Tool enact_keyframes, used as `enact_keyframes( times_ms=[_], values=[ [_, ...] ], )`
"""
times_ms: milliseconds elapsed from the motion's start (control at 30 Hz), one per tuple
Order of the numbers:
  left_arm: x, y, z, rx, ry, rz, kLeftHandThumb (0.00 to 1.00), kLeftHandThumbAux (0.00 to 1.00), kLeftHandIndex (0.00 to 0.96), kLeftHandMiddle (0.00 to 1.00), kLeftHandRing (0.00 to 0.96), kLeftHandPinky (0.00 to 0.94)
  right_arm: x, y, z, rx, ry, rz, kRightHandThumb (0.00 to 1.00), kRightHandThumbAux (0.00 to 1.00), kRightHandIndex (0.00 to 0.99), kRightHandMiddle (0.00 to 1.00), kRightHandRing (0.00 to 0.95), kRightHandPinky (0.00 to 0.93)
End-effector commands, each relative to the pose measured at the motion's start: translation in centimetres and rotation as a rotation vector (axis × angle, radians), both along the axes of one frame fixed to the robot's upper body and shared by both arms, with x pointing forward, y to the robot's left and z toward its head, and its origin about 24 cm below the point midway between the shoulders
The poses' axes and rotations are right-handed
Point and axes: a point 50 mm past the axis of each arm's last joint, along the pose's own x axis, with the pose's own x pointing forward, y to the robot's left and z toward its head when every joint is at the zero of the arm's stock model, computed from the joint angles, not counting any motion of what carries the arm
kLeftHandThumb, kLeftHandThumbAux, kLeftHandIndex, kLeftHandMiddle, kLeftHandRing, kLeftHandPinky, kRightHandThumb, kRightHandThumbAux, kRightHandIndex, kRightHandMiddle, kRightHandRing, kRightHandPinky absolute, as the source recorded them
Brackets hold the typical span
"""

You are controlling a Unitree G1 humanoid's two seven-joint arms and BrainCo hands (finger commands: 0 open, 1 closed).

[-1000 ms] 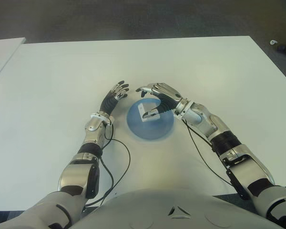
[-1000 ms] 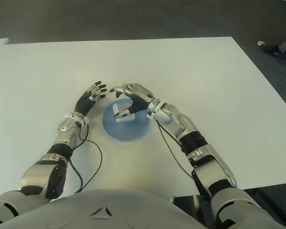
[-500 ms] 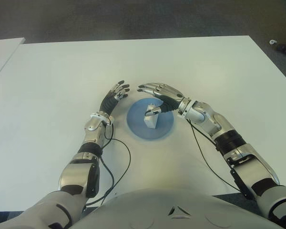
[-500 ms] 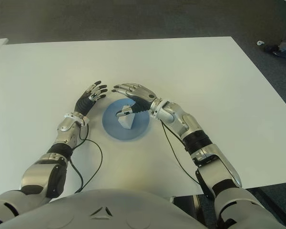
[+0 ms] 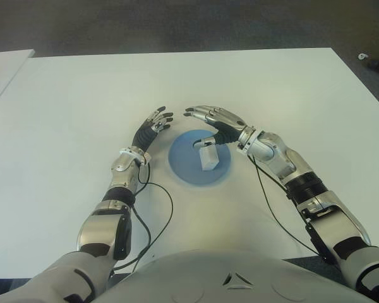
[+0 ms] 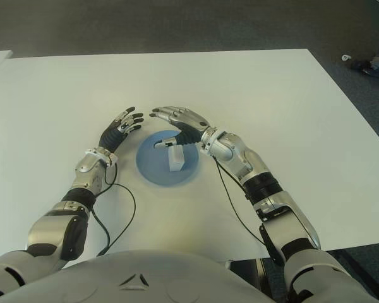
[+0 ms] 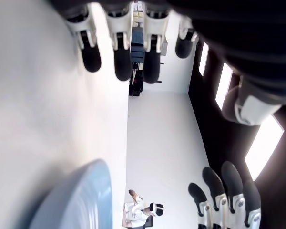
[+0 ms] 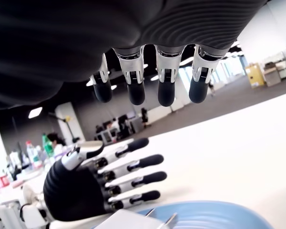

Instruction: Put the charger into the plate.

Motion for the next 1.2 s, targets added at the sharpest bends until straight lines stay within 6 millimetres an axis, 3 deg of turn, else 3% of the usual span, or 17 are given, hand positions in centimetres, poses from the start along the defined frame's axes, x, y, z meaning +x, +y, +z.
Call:
enact_keyframes(
  times_ms=[33, 333, 567, 700, 900, 1200],
  values=[
    [-1.6, 0.3, -2.2, -0.010, 0.131, -0.005, 0.000, 0.429, 0.060, 0.197, 0.179, 0.168, -0.1, -0.7, -0.3, 0.031, 0.019, -0.048, 0.275, 0.090, 0.000, 0.000, 0.000, 0.000],
    [-1.6, 0.4, -2.2, -0.017, 0.132, -0.012, 0.000, 0.433, 0.056, 0.201, 0.189, 0.186, 0.2, -1.8, -0.7, 0.217, 0.071, -0.189, 0.197, 0.177, 0.000, 0.000, 0.000, 0.000],
    [-1.6, 0.3, -2.2, -0.008, 0.124, -0.015, 0.000, 0.429, 0.057, 0.210, 0.195, 0.178, 2.0, -3.2, -3.3, 0.754, 0.319, -0.426, 0.201, 0.286, 0.000, 0.000, 0.000, 0.000],
    [-1.6, 0.2, -2.2, -0.002, 0.121, -0.010, 0.000, 0.427, 0.059, 0.215, 0.198, 0.178, 1.9, -4.3, -4.5, 0.975, 0.456, -0.503, 0.193, 0.446, 0.000, 0.000, 0.000, 0.000],
    [-1.7, 0.2, -2.2, 0.006, 0.117, 0.000, 0.000, 0.424, 0.060, 0.207, 0.194, 0.186, 1.2, -5.3, -6.3, 1.239, 0.603, -0.572, 0.145, 0.603, 0.007, 0.027, 0.000, 0.007],
    [-1.7, 0.3, -2.3, 0.004, 0.122, 0.007, 0.000, 0.421, 0.054, 0.197, 0.182, 0.166, -0.1, -6.3, -8.8, 1.433, 0.716, -0.640, 0.087, 0.660, 0.034, 0.063, 0.018, 0.023]
  ],
)
